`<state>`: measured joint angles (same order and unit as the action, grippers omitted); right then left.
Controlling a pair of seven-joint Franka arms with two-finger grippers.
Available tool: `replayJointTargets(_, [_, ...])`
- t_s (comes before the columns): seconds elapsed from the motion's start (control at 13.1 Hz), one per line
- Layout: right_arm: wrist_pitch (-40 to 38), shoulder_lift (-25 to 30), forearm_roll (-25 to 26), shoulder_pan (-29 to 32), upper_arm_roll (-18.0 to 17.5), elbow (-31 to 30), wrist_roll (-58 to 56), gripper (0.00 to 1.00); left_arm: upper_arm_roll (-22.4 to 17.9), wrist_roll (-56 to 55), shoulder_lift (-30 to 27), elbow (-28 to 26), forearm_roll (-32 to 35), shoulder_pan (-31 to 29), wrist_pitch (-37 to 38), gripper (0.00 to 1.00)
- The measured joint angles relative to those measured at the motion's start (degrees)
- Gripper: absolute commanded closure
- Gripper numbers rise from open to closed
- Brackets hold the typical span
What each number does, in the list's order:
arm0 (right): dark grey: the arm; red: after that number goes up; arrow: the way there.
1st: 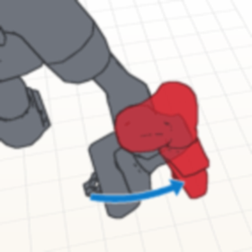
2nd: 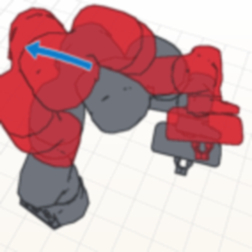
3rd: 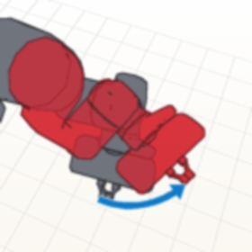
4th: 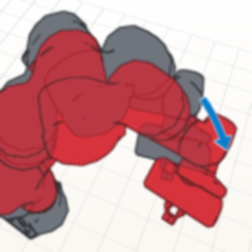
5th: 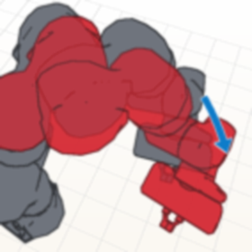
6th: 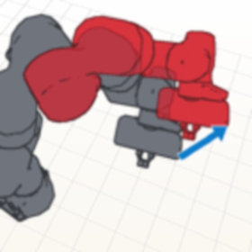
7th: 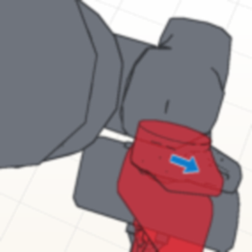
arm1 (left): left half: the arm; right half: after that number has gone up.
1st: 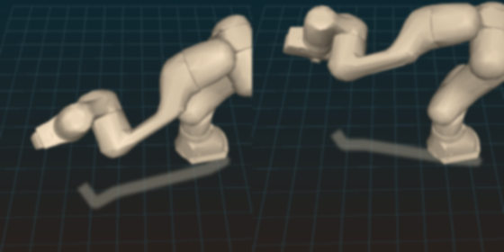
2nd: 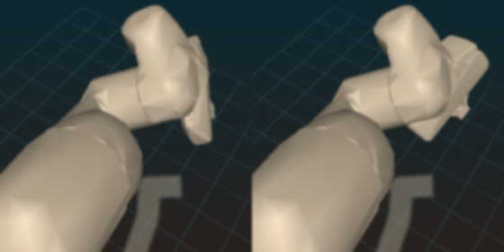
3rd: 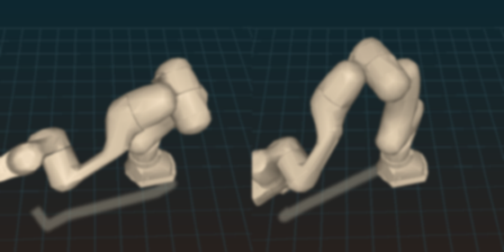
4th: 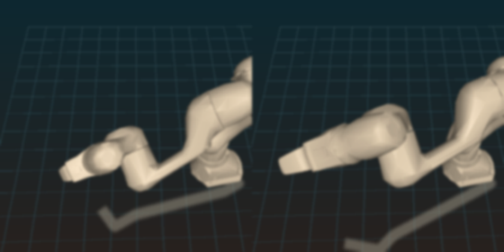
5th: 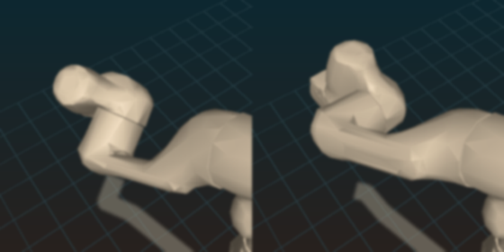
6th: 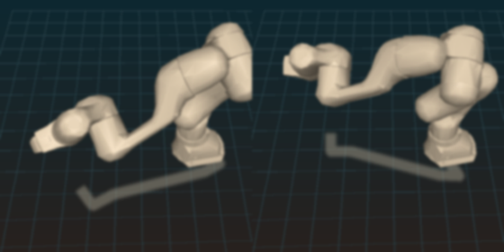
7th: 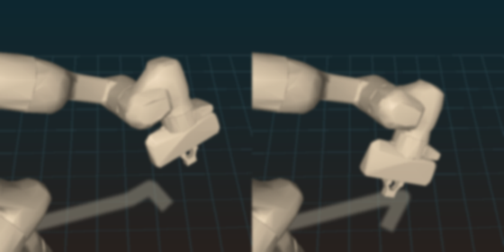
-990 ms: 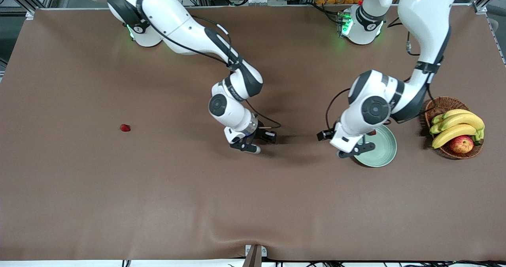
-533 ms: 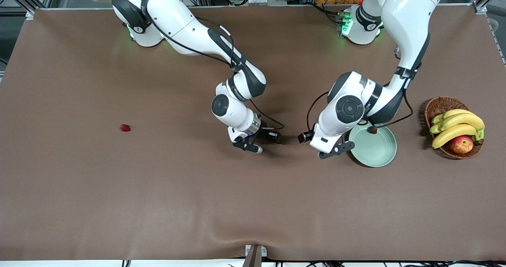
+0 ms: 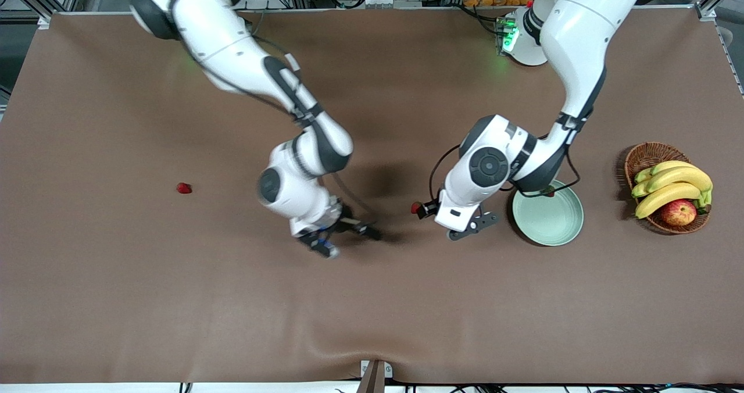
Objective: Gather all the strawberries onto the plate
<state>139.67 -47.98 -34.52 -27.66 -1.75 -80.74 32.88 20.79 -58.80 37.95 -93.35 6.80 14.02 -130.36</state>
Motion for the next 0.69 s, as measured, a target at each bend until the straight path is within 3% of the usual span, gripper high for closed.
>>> replayJointTargets(0.23, [-13.84,6.03,15.81,9.51,-0.03,-3.53,-0.41,0.0,-0.26,-2.12,3.2,0.15,0.0,2.86,-5.06,0.0])
replayJointTargets(0.38, [-21.07,10.03,22.88,14.68,-0.02,-5.96,-4.35,0.0,-0.31,-2.11,4.64,0.33,0.02,3.46,-5.97,0.0])
replayJointTargets(0.69, [-26.07,15.01,24.93,25.69,0.06,-13.63,-24.19,0.0,-0.54,-1.89,6.08,0.29,5.9,3.57,-5.98,0.24])
